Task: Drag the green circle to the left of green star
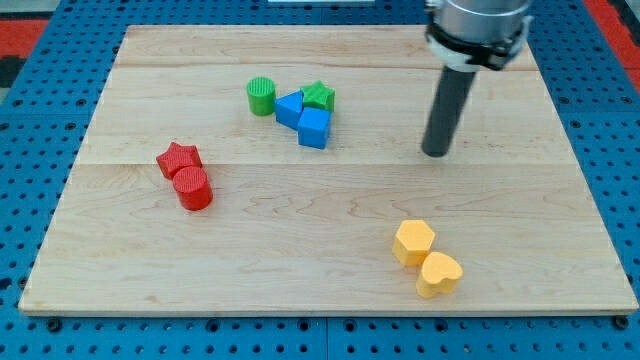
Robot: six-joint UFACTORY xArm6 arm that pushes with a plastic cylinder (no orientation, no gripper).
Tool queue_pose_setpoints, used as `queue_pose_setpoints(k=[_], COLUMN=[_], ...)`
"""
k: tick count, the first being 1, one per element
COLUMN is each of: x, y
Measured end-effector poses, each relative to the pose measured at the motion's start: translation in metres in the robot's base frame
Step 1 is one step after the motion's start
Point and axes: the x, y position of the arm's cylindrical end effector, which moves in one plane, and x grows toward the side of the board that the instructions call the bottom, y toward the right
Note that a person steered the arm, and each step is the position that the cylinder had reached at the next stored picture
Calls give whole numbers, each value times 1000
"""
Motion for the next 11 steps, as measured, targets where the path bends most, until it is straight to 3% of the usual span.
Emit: queue_pose_setpoints(k=[3, 7, 8, 10, 11], x=[-94, -108, -91, -66, -58], y=[-92, -310, -318, -226, -250])
